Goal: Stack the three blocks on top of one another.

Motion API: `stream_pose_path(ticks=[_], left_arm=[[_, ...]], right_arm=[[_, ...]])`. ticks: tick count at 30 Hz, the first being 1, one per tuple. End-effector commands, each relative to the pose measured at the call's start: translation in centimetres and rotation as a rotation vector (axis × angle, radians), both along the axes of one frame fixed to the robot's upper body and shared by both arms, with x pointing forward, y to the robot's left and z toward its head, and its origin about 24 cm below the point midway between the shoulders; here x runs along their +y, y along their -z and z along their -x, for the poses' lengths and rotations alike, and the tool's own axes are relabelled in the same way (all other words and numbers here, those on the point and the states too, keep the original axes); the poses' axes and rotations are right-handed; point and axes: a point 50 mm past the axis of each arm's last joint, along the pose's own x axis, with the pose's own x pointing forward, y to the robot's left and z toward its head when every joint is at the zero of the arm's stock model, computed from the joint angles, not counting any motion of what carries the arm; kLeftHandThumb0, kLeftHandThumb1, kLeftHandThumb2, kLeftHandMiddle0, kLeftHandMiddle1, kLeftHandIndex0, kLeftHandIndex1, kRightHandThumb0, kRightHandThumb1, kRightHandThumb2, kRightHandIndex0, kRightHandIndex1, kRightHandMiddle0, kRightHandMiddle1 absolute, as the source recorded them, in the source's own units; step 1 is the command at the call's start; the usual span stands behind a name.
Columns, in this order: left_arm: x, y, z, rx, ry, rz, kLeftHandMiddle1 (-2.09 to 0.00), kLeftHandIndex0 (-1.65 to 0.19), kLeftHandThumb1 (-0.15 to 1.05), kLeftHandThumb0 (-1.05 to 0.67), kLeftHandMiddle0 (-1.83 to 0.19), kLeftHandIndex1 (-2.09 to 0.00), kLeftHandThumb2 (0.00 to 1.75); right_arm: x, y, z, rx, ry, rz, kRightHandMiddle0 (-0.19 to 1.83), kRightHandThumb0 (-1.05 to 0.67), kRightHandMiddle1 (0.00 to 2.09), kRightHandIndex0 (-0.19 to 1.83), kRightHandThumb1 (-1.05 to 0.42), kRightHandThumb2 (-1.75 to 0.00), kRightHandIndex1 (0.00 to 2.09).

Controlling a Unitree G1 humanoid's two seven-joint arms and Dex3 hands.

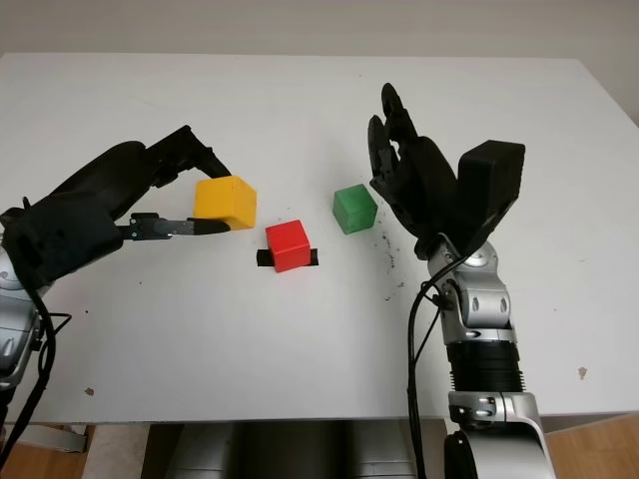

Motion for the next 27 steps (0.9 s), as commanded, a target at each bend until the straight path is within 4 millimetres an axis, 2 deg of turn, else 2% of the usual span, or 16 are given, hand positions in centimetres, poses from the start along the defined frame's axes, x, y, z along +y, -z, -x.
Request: stream_pose_path(ticks=[1,7,16,27], left_arm=[[-0.9,-0.7,0.0,-0.027,0.024,-0.015,-0.04,-0.16,1.05,-0.37,-0.16,-1.95,0.09],[-2.3,-0.9,-0.7,0.009,0.071,-0.093,-0.05,-0.11,1.05,-0.37,-0.14,-2.05,0.10],[-4.8,-3.1,-1.6,0.108,0.050,-0.188,-0.09,-0.18,1.05,-0.29,-0.24,-2.09,0.08],[-5.3,-3.4,-2.5,0.131,0.032,-0.271,-0.10,-0.26,1.05,-0.34,-0.26,-2.09,0.16]], right_arm=[[0.2,-0.2,0.2,-0.019,0.001,0.001,-0.19,-0.60,0.00,-0.19,-1.05,-0.69,0.00],[0.3,-0.3,0.2,-0.020,0.004,0.000,-0.19,-0.61,0.00,-0.19,-1.05,-0.67,0.00],[0.3,-0.4,0.4,-0.028,0.004,0.017,-0.19,-0.60,0.00,-0.19,-1.05,-0.67,0.00],[0.8,-0.1,0.3,-0.017,0.023,0.014,-0.19,-0.62,0.00,-0.19,-1.05,-0.65,0.00]])
